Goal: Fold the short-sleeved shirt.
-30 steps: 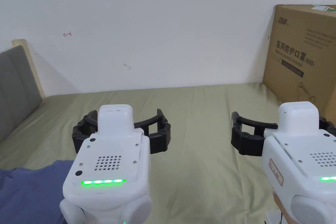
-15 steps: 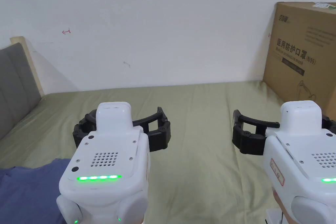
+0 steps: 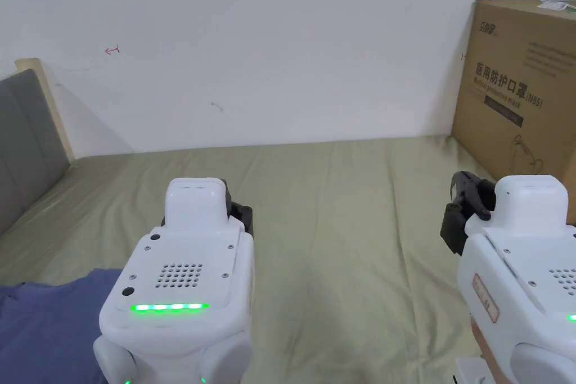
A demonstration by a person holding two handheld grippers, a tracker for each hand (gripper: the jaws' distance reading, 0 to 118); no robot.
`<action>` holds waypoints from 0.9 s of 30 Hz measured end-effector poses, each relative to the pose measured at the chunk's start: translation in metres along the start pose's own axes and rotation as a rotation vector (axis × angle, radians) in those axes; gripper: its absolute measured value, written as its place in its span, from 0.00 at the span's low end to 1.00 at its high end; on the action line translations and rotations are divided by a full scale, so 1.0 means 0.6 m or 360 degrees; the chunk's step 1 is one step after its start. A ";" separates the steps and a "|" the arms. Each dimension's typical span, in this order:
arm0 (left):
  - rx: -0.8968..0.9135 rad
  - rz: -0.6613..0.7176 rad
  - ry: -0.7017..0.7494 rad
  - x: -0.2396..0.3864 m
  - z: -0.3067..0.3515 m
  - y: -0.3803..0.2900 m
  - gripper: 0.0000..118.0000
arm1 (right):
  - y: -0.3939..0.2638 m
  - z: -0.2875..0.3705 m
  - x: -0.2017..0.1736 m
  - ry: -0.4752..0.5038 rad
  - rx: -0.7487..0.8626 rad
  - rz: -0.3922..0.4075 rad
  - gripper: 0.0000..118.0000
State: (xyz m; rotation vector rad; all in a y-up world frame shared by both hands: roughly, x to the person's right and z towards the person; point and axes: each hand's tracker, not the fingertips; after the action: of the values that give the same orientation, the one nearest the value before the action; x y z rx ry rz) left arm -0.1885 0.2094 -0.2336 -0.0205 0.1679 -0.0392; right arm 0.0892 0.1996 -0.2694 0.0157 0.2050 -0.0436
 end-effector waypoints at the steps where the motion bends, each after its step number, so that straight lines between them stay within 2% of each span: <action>1: -0.0004 -0.0001 -0.0001 0.000 0.001 0.001 0.00 | 0.002 -0.001 0.001 -0.0006 -0.0019 -0.0006 0.00; 6: -0.0004 -0.0016 0.0006 0.001 0.001 0.000 0.00 | 0.006 -0.004 -0.002 -0.0027 -0.0036 0.0035 0.00; 10: -0.0042 0.0012 0.0026 -0.031 0.014 -0.001 0.00 | 0.003 -0.008 -0.032 0.0036 -0.0050 0.0016 0.00; 13: -0.0074 -0.0010 0.0151 -0.102 0.049 -0.010 0.00 | -0.004 -0.023 -0.099 0.0189 -0.0068 0.0007 0.00; 16: -0.0089 0.0010 0.0396 -0.200 0.101 -0.017 0.00 | -0.009 -0.034 -0.185 0.0409 -0.0109 -0.0058 0.00; 19: -0.0073 0.0023 0.0697 -0.287 0.164 -0.018 0.00 | -0.013 -0.035 -0.286 0.0633 -0.0103 -0.0015 0.00; 22: -0.0061 0.0044 0.0854 -0.349 0.211 -0.021 0.00 | -0.015 -0.028 -0.366 0.0816 -0.0113 0.0031 0.00; 27: -0.0084 0.0035 0.0953 -0.385 0.237 -0.033 0.00 | -0.015 -0.028 -0.417 0.0909 -0.0113 0.0026 0.00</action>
State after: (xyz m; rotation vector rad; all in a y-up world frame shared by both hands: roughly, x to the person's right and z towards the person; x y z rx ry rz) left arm -0.3932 0.2013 -0.0547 -0.0591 0.7680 -0.0179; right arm -0.1595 0.2013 -0.2349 -0.0417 0.7772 -0.0142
